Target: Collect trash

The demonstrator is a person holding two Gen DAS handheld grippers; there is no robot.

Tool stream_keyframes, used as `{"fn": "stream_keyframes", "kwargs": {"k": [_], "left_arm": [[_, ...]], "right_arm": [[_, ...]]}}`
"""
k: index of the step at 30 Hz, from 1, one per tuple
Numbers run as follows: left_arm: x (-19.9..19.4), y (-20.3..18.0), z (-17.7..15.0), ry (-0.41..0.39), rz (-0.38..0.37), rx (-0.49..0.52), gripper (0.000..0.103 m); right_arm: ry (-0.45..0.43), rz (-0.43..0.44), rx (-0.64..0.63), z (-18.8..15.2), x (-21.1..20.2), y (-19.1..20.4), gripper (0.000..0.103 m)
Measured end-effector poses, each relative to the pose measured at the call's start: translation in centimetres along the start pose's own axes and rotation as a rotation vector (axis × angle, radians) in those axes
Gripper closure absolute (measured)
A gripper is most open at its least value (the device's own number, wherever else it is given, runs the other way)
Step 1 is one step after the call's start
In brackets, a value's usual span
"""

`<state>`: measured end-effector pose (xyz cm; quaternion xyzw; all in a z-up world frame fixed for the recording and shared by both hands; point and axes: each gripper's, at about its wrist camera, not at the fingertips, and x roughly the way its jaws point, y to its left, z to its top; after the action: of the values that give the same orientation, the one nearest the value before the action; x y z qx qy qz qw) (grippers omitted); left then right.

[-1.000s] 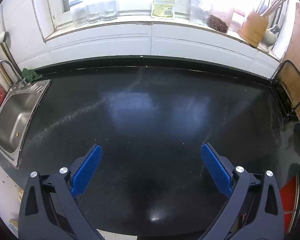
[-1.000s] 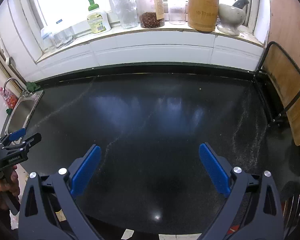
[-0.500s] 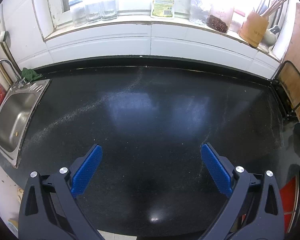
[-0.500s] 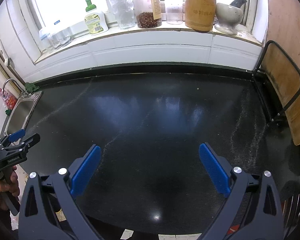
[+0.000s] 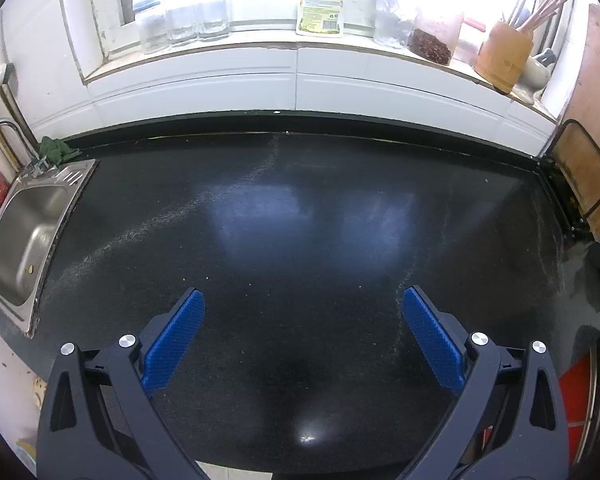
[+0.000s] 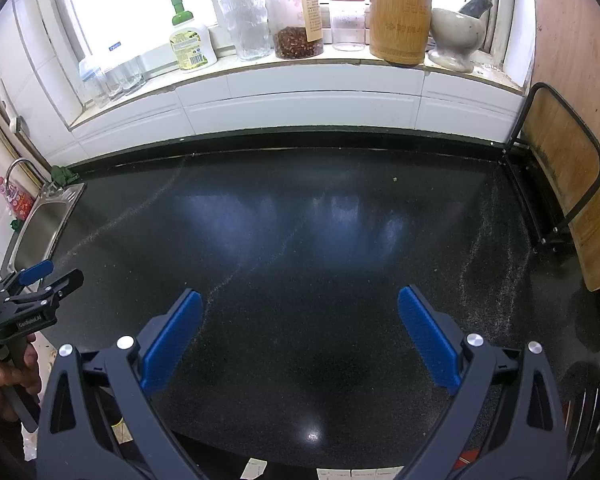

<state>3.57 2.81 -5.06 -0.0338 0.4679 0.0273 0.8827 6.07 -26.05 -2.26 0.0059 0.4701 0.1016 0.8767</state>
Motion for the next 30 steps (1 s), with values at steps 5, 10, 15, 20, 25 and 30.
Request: {"fn": "stream_keyframes", "kwargs": {"k": [5,10,15,20,25,30], "left_arm": [[0.0,0.0,0.0,0.003,0.001,0.0,0.007],[0.0,-0.1,0.1,0.003,0.004,0.0,0.007],[0.1,0.0,0.1,0.003,0.003,0.0,0.007],[0.2,0.1,0.4,0.002,0.003,0.003,0.007],[0.3,0.2,0.6,-0.004,0.006,0.01,0.007],[0.1,0.2,0.8,-0.014,0.01,0.015,0.007]], "right_arm": [[0.0,-0.002,0.0,0.0,0.0,0.0,0.008],[-0.003,0.004,-0.004,0.4,0.1,0.0,0.008],[-0.007,0.009,-0.013,1.1,0.4,-0.2,0.008],[-0.016,0.012,-0.018,1.4,0.5,-0.3,0.008],[-0.022,0.016,-0.028,2.0,0.9,-0.4,0.008],[-0.026,0.023,-0.032,2.3,1.2,-0.3,0.008]]}}
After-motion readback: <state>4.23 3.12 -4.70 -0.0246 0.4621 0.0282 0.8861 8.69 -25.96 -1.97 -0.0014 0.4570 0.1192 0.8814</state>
